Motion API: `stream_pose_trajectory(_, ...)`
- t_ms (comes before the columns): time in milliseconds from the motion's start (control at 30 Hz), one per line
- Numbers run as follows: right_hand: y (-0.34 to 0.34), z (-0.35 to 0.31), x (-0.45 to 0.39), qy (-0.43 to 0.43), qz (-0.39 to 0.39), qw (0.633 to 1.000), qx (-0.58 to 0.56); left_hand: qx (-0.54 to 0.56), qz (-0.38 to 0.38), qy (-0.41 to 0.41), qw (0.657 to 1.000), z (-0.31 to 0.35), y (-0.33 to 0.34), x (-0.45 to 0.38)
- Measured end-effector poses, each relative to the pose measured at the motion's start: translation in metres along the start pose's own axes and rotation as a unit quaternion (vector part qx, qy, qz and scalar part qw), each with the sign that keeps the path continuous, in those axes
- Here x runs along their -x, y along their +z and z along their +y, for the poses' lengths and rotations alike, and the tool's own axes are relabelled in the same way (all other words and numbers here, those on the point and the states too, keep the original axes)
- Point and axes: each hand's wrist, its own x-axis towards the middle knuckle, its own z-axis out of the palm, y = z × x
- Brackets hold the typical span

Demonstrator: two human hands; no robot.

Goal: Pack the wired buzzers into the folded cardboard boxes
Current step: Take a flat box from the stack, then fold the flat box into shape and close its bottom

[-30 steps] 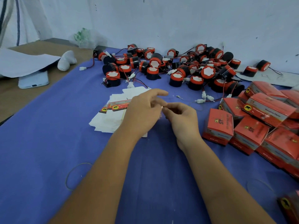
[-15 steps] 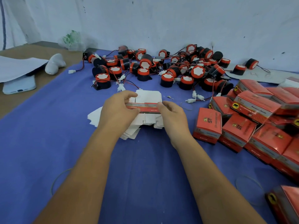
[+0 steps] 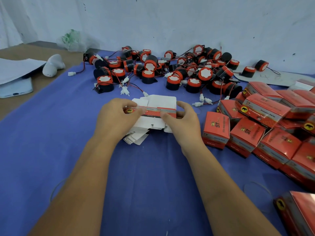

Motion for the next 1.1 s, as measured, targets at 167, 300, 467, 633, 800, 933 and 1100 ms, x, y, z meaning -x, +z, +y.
stream_pose_trajectory(167,-0.007,-0.003,-0.001,-0.02,0.048,0.998,-0.021,0.068,-0.05,0.018,0.996,0.002,0.002,0.002)
stream_pose_trajectory(300,-0.005,-0.002,-0.004,-0.026,0.094,0.994,-0.041,0.036,-0.015,0.013,0.999,0.001,0.007,0.002)
stream_pose_trajectory(467,-0.002,-0.001,-0.004,-0.008,0.087,0.996,0.003,0.055,-0.046,0.07,0.995,0.004,0.012,0.006)
stream_pose_trajectory(633,-0.001,-0.005,-0.003,-0.001,0.126,0.99,-0.057,0.066,-0.02,0.076,0.995,-0.005,0.019,0.001)
stream_pose_trajectory(800,0.002,-0.006,-0.004,0.023,0.141,0.984,-0.103,-0.02,0.023,0.092,0.995,-0.011,0.019,0.0)
stream_pose_trajectory(933,0.004,-0.006,-0.003,0.003,0.165,0.981,-0.101,-0.054,0.05,0.052,0.996,-0.012,0.016,-0.001)
stream_pose_trajectory(1100,0.004,-0.007,0.002,-0.001,0.1,0.984,-0.145,0.039,0.039,0.028,0.998,-0.009,0.013,0.001)
